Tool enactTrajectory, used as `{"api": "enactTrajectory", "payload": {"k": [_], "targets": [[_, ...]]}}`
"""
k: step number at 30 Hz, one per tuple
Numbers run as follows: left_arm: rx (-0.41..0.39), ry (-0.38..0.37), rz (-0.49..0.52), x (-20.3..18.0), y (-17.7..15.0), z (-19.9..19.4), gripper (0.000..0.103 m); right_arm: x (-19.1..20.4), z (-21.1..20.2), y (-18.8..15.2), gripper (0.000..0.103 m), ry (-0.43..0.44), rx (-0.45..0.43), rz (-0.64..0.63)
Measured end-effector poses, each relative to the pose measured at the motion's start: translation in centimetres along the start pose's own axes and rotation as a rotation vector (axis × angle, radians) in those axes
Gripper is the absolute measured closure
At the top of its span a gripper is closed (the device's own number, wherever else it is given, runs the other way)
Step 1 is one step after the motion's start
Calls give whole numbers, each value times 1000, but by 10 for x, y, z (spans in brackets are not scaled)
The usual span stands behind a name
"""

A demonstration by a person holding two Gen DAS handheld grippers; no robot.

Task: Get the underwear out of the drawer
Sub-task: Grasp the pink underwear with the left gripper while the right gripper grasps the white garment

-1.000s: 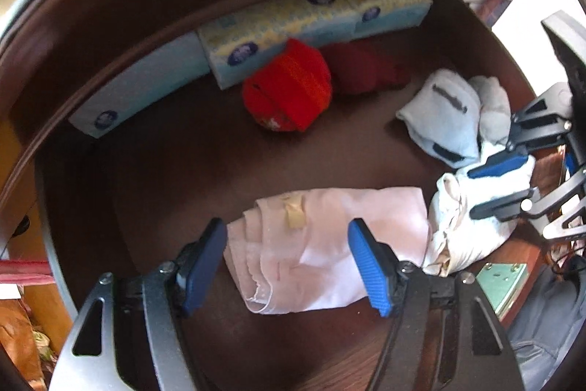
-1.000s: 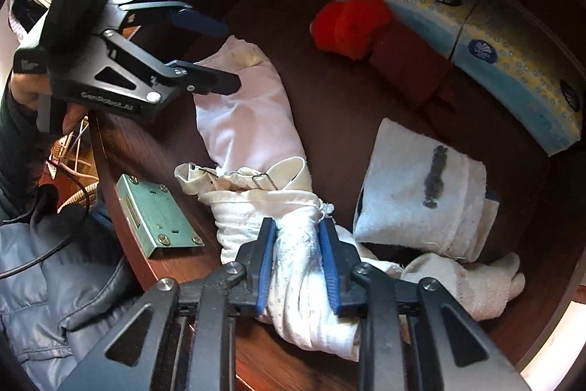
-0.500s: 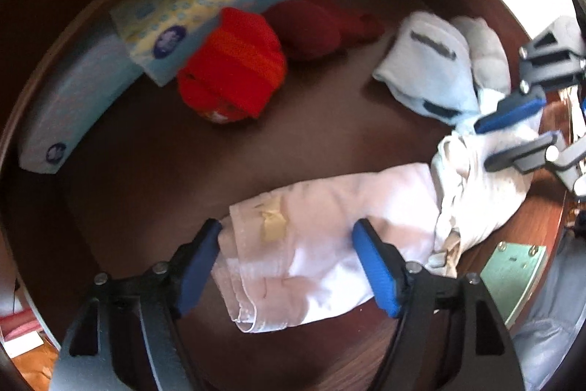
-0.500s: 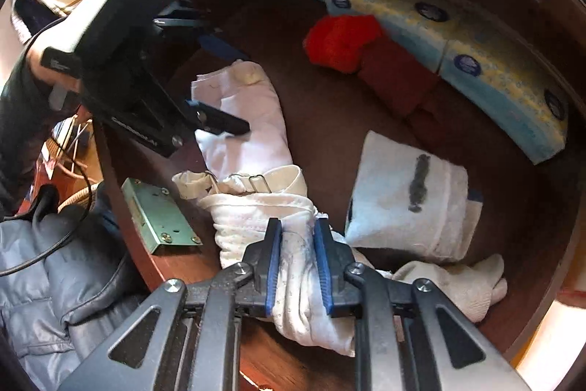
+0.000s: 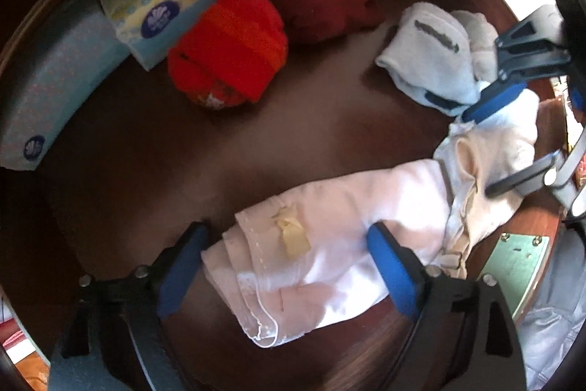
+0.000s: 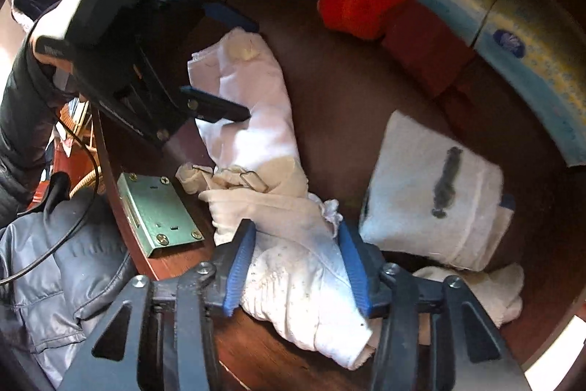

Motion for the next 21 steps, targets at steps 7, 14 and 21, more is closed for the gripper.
{"api": "enactTrajectory", "payload": {"k": [7,14,21], "targets": [[8,22,24,-9,7,10,12,-7,4,2,47,9,-19,10],[-19,21,46,-30,6,8,35,7,-10,-4,58,2,-103,10],[-38,25,73,-43,12,-7,74,16,-26,-6,73,-17,-180,-8]]}}
Point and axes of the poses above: each gripper's, at about its wrist camera, not at the fingertips, and z roughly the way its jaws point, x to its left, y to its top, the point moved 9 cm from there along z, roughly the way its jaws point, and after that the axes turned 7 degrees about -y, right-handed, at the moved point
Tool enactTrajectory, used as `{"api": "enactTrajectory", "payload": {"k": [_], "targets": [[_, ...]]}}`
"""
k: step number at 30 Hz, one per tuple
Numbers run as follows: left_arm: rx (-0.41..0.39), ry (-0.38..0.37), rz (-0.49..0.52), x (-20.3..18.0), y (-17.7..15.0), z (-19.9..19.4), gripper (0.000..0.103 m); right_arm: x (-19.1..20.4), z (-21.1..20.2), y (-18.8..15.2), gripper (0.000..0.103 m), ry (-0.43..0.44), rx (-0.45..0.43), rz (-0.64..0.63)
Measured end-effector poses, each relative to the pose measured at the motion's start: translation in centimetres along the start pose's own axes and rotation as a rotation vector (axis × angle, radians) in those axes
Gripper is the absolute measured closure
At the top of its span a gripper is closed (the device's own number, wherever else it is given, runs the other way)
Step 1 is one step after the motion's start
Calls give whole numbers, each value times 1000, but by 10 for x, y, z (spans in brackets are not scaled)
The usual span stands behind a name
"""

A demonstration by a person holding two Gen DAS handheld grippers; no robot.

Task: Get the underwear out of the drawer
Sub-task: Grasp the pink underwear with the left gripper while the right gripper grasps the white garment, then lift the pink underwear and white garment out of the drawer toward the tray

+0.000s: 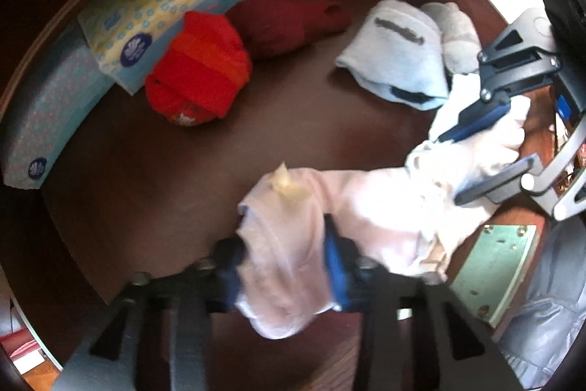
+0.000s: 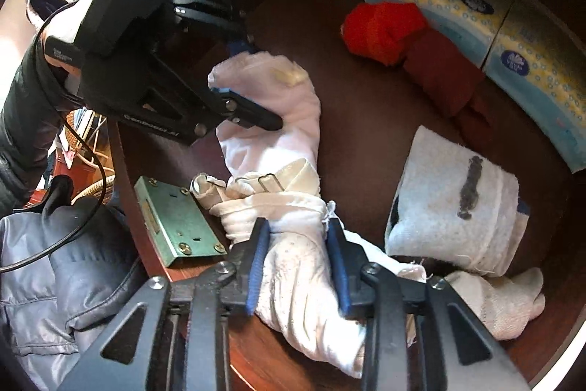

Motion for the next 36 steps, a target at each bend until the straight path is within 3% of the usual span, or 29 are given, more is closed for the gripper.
{"api": "enactTrajectory", "payload": {"k": [6,17,28,36], "targets": [[-37,84,45,-21,4,-1,80,13,-15,-3,80,-33,-61,-4],[-185,127,-5,-35,-2,-32,80,15,-33,-21,85,-69,-160,21],[-310,230,-45,-26,1,-48,80,15,-52,-32,85,-70,-257,65],[-416,259,-84,-12,-8,-77,80,12,-72,-36,85,-54,-350,122]]}}
Point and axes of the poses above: each gripper's, at about its wrist camera, not at the fingertips, and z roughly the way its jaws point, x to its left, y to its top, the point moved 9 cm from there along z, roughly the way its jaws point, and after that the axes turned 7 degrees about -y, right-handed, at the moved point
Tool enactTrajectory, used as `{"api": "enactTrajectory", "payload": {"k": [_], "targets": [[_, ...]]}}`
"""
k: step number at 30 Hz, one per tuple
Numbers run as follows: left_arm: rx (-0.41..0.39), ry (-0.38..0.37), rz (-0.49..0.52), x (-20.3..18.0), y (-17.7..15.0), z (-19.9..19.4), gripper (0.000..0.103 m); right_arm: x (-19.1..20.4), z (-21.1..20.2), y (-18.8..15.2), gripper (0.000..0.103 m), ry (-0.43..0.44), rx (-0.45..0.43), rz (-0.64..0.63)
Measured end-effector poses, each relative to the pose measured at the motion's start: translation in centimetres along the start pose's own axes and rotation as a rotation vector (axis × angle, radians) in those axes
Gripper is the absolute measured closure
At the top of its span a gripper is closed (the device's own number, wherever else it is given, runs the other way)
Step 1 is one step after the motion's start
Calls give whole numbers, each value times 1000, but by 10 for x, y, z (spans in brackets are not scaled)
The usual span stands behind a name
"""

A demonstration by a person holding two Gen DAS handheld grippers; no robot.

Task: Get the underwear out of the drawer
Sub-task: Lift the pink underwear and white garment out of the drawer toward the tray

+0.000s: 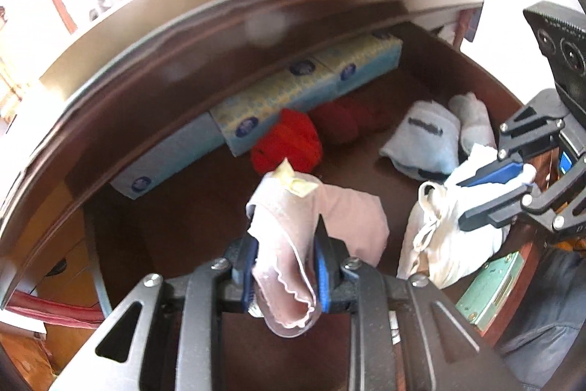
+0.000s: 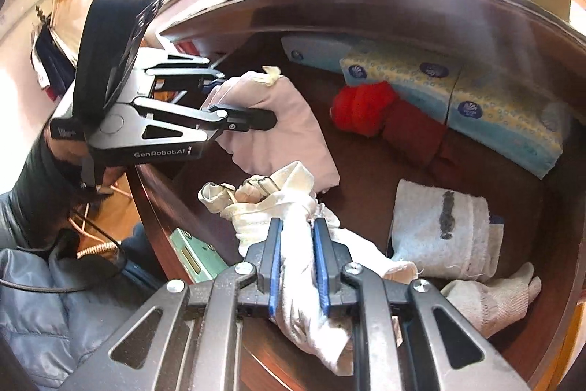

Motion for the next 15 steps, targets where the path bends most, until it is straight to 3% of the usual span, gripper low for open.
{"api": "enactTrajectory", "payload": {"k": [15], "targets": [[-177,59,-122,26,8,-30,80,-7,-37,4,85,10,-123,77]]}}
Point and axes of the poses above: each gripper's, at about its wrist camera, not at the fingertips, and z roughly the way its jaws point, x to its left, y to its top, the point moved 9 cm from there along z, roughly the way its jaws point, and after that the axes turned 7 degrees about -y, right-handed, at the moved point
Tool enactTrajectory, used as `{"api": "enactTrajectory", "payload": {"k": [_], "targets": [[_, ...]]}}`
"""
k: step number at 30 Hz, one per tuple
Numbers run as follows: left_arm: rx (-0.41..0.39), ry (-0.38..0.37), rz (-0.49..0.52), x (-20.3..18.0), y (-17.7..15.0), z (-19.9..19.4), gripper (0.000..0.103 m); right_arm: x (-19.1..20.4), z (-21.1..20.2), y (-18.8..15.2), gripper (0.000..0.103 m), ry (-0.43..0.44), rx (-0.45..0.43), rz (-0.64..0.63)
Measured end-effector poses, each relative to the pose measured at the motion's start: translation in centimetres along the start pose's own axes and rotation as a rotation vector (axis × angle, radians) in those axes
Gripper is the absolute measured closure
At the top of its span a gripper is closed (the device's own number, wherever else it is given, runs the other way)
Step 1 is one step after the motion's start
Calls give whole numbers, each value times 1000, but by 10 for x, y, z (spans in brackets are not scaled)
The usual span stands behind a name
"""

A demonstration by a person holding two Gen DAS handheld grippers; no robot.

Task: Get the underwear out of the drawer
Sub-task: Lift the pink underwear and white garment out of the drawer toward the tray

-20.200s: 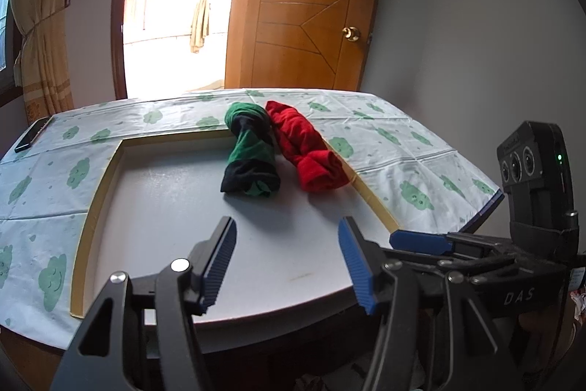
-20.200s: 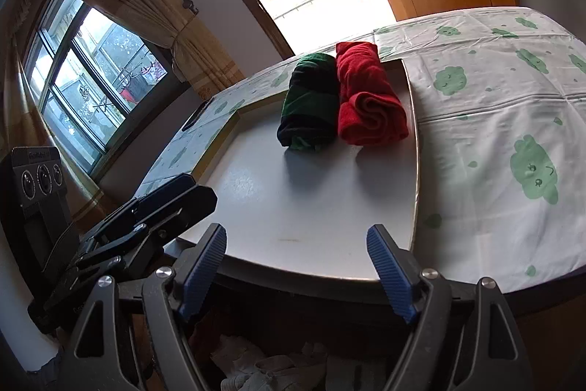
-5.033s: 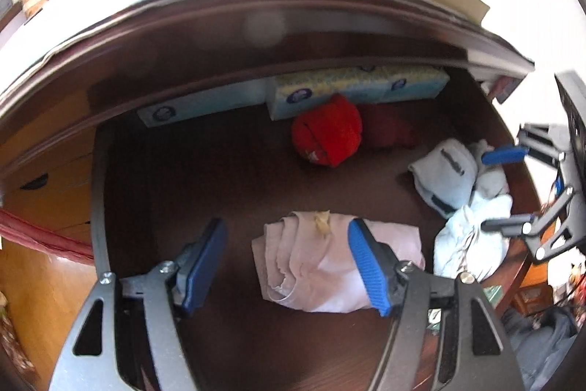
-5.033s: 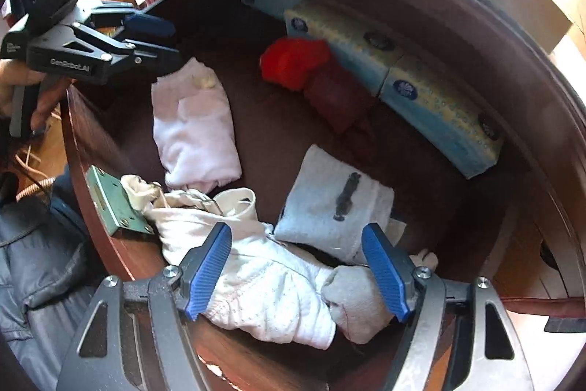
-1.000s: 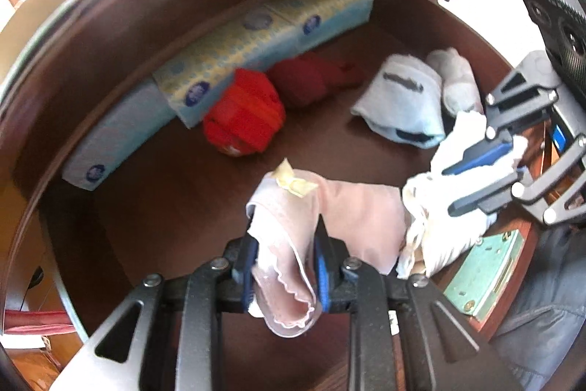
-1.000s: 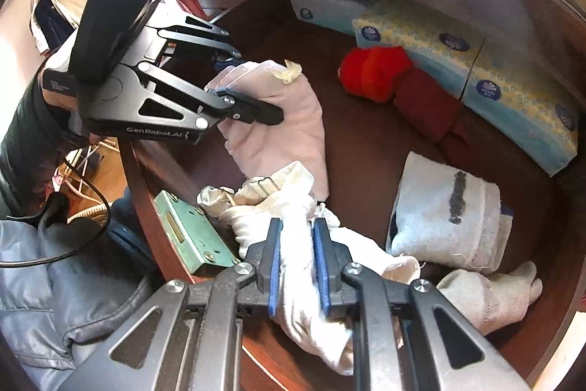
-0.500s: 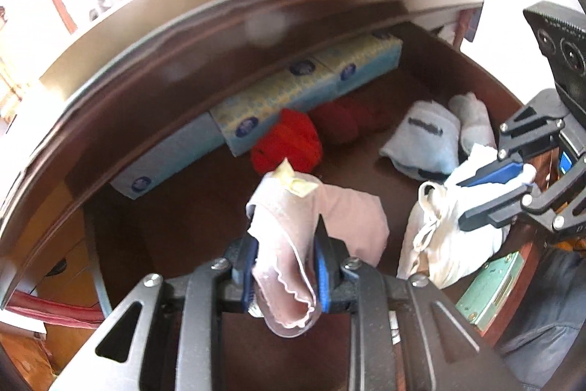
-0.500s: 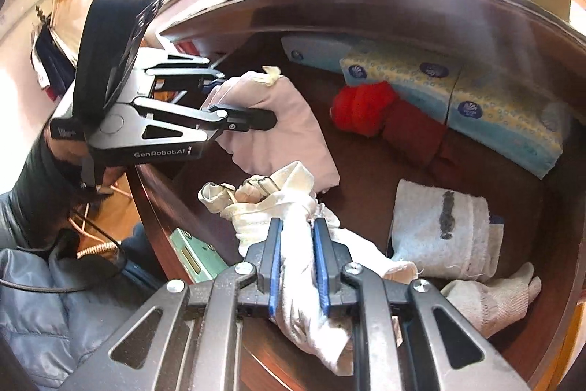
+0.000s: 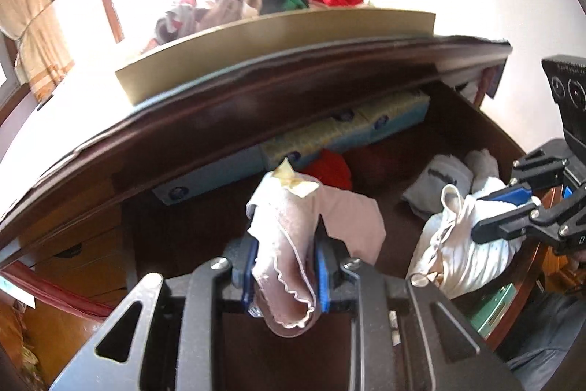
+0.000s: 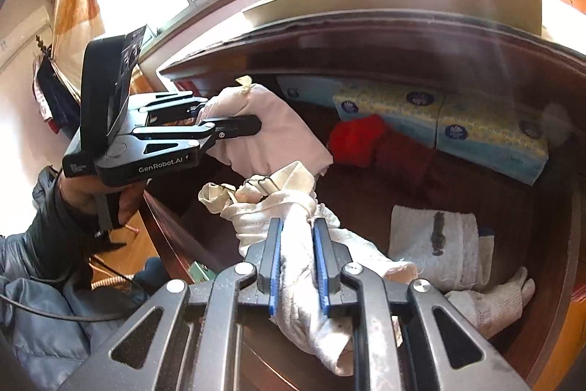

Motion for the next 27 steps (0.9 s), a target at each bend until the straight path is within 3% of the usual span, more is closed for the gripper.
{"api": "enactTrajectory", "payload": {"k": [14,27], "targets": [[-117,50,-70,13,6,-16,80,-16,-38,3,85,8,-93,50],[-220,106,-74,8,19,-35,80,-24,-66,2,85,0,-180,86]]}}
Point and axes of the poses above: each gripper's, at about its wrist camera, not at the fingertips, and z roughly the way its jaws point, x to its left, y to its top, the point moved 9 cm from there along z, roughly the way its jaws point, and after that the axes turned 7 degrees about -y, right-handed, at the moved point
